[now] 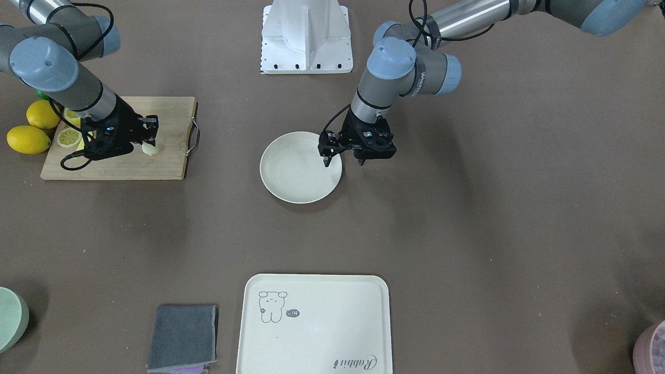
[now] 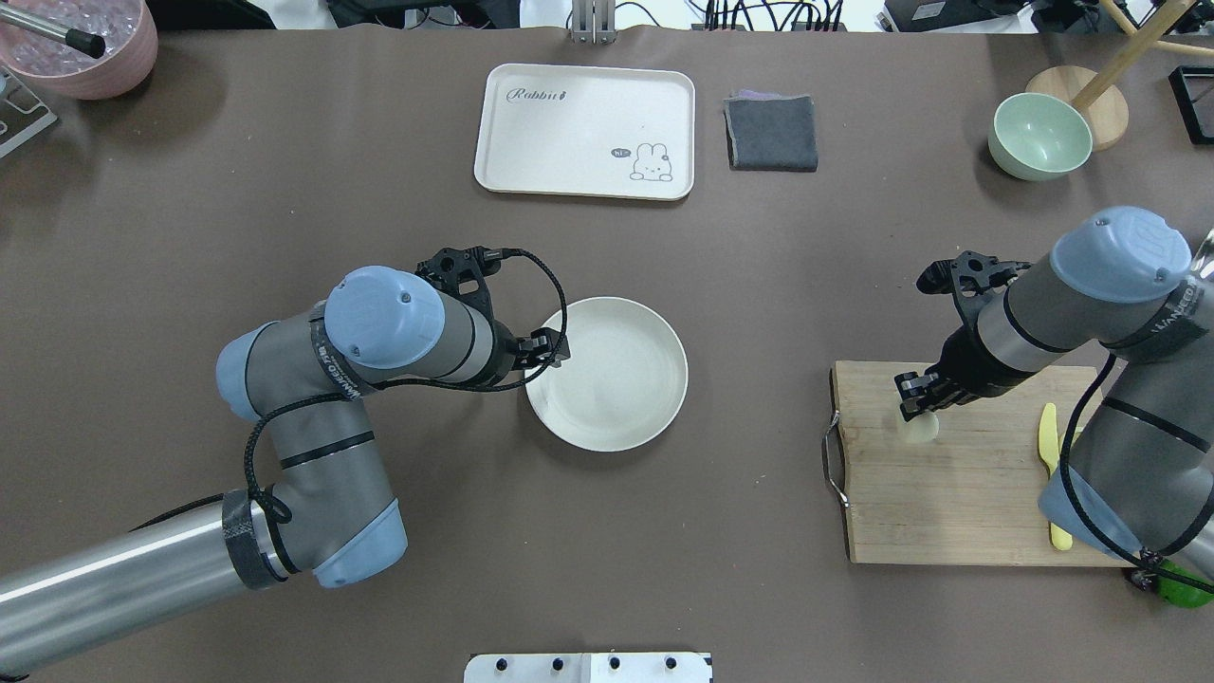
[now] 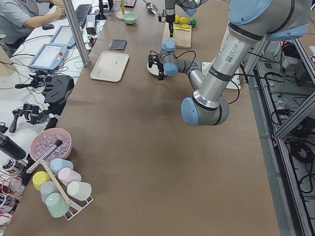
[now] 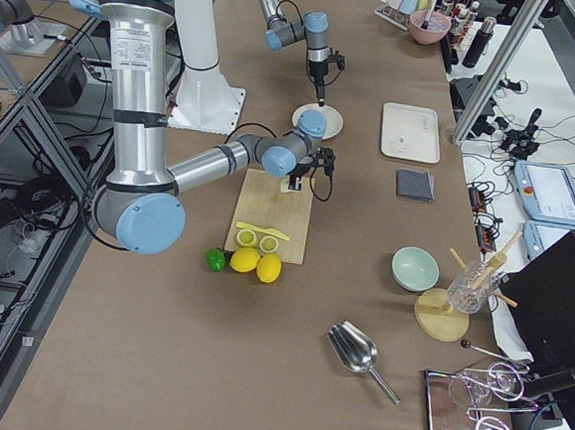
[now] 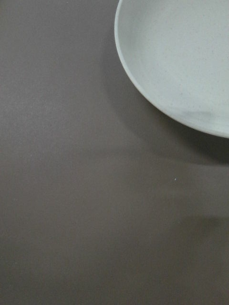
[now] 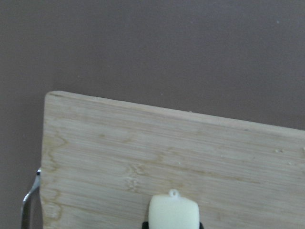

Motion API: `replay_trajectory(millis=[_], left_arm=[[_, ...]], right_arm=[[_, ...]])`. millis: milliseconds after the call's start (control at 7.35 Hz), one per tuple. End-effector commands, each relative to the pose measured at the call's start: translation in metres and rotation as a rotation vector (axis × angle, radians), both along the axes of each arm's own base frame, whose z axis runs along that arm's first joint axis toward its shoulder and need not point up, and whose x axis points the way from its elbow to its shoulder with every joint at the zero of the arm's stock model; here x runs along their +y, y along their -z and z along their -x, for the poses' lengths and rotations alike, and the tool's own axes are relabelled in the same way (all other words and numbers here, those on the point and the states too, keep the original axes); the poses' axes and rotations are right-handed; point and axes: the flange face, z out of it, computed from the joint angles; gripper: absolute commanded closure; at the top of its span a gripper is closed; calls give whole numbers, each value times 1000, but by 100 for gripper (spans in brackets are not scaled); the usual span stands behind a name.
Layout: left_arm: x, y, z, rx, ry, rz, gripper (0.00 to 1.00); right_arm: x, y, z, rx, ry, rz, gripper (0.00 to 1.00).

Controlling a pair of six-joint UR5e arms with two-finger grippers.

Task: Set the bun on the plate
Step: 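Grasp the pale bun on the cutting board with the right gripper, then carry the bun over the white plate with the right gripper while the left gripper withdraws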

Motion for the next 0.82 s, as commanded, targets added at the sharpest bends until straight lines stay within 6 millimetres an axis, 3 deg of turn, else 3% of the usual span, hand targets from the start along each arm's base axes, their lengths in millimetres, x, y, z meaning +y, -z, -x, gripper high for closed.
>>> replay_trajectory(millis=[0,136,408,544,680], left_arm=[[-22,-36,88,-27,44,-65,7],[-24,-70,146,-77,56,-117,7],[-48,-115,251,-73,73,-51,6],[-43,-134,272,-56,57,-76,6],[-40,-140,278,-49,57,-93,6]], right_arm=[[-20,79,43,-68,-20,-35,86],[-30,129,71,-64,-24,-37,86],[-35,197,149,-55,-74,-36,85],[-33,208,183,-39,-69,-42,84],[-31,210,206,-17,-70,-59,80]])
